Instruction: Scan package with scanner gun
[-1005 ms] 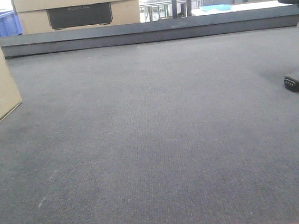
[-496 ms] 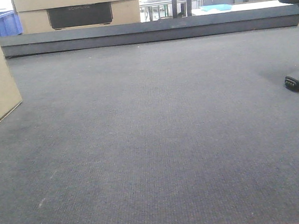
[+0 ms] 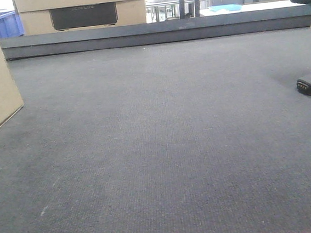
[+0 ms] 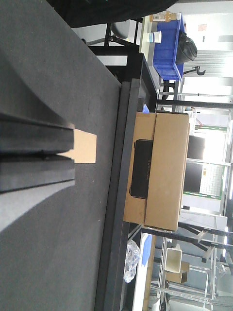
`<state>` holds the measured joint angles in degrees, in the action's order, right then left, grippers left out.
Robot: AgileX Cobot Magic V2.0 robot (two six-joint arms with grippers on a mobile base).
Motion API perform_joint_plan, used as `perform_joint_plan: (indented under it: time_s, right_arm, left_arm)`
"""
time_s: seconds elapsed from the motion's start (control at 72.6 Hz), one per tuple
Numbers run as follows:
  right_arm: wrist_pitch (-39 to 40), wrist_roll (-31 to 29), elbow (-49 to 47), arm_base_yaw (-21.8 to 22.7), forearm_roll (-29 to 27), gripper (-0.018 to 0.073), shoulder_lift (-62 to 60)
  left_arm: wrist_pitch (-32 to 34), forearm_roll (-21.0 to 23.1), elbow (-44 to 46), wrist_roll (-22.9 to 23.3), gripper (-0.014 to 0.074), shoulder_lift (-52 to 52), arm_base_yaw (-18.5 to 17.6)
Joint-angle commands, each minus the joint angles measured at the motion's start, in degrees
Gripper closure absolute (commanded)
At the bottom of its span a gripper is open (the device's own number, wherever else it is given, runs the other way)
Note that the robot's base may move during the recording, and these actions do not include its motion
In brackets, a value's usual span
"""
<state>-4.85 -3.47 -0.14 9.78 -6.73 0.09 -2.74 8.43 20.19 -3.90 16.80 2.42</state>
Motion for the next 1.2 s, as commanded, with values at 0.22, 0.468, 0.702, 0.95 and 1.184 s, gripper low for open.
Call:
perform_joint_plan:
  time_s: [0.22, 0.468, 0.702, 0.95, 1.184]
  right_arm:
    - [0.49, -0.33, 0.14, -3.55, 0.96, 0.0728, -0.09]
    - [0.6, -0.33, 0.14, -3.68, 0.96, 0.0728, -0.09]
    - [0.6, -0.33, 0.14, -3.68, 0.96, 0.0728, -0.09]
    - [0.6, -0.33, 0.14, -3.68, 0.96, 0.0728, -0.09]
    - [0.6, -0.33, 0.14, -3.68, 0.96, 0.0728, -0.09]
  left_arm:
    - [0.76, 0.42, -0.11, 0.04, 0.0708, -0.29, 0.24]
    - [0.76, 0.42, -0.11, 0.04, 0.0708, -0.29, 0.24]
    - [0.76, 0.42, -0.11, 0.04, 0.0708, -0.29, 0.24]
    - [0.76, 0.42, -0.11, 0.04, 0.0708, -0.29, 0.24]
    - [2.25, -6.71, -1.18, 0.04, 0.0708, -0.54, 0.24]
